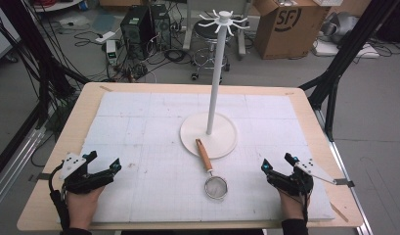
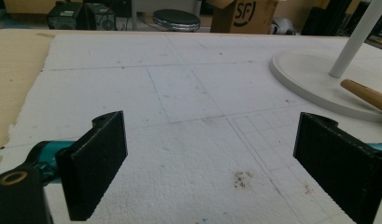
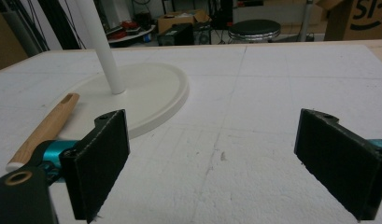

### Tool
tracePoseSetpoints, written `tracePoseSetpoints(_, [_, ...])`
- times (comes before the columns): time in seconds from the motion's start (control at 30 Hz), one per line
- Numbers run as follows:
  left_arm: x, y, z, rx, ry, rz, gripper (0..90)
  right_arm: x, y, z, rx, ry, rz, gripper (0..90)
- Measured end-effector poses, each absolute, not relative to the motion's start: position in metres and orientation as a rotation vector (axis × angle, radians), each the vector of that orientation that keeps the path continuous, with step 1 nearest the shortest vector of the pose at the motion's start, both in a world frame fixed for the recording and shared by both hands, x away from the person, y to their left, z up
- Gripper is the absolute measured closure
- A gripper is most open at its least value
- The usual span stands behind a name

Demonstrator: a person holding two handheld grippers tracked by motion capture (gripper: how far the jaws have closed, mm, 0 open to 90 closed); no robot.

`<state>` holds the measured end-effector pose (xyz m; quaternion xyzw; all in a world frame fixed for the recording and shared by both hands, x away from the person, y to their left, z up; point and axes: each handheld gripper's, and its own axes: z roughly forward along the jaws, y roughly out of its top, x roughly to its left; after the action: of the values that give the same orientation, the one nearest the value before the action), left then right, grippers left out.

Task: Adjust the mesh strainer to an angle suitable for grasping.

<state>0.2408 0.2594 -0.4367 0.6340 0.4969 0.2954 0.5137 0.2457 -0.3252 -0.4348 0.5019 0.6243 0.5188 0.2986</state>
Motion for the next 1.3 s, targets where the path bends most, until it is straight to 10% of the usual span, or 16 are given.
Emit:
tracePoseSetpoints(0.37, [0.24,0.259,-0.437,1.52,1.196,0.71,10.5,0.249,-0.321,-0.431,1.367,1.71,1.436,9.8])
tracePoseSetpoints(1.3, [0.236,0.258,-0.435,1.505,1.171,0.707,11.6,0.263,-0.309,-0.413,1.384,1.791,1.55,56.3])
